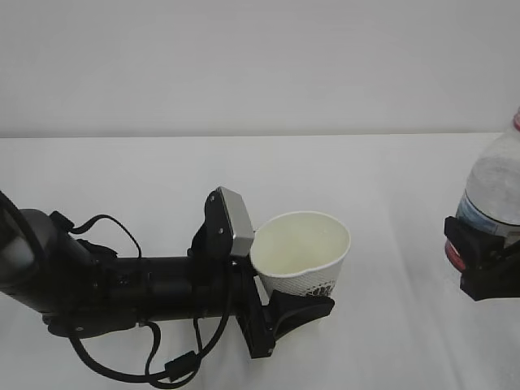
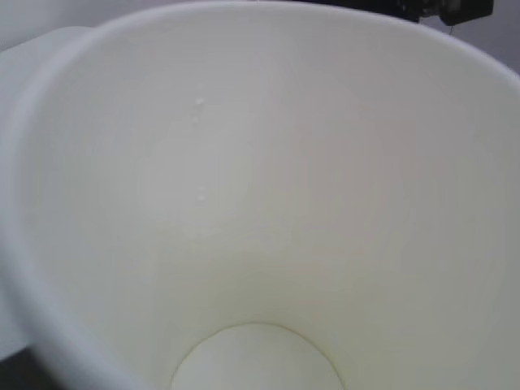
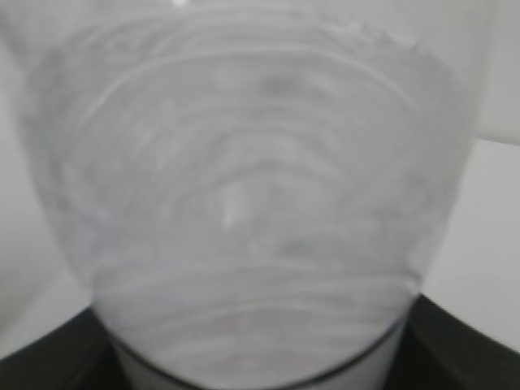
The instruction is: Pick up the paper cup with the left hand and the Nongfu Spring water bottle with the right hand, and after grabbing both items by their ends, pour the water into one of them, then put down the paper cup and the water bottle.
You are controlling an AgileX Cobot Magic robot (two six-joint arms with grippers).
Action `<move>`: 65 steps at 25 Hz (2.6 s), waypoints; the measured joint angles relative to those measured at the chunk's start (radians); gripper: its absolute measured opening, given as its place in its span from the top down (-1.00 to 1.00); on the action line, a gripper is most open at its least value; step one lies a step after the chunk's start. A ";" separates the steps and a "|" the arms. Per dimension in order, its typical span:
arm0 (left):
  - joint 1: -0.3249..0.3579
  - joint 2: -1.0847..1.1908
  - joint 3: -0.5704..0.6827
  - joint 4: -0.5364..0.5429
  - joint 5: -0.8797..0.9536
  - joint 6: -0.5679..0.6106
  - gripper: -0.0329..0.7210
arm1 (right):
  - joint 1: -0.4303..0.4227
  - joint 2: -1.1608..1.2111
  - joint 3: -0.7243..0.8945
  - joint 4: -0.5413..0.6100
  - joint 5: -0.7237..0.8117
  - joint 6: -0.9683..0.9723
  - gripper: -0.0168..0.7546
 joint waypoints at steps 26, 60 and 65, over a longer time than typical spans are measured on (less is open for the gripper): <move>0.000 0.000 0.000 0.000 0.000 -0.016 -0.52 | 0.000 -0.035 0.000 0.035 0.000 0.000 -0.32; 0.000 0.000 0.000 0.000 0.002 -0.017 -0.52 | 0.000 -0.035 0.000 0.054 0.000 0.000 -0.32; 0.000 0.000 -0.036 0.000 0.086 -0.017 -0.52 | 0.000 -0.035 0.000 0.054 0.000 0.000 -0.32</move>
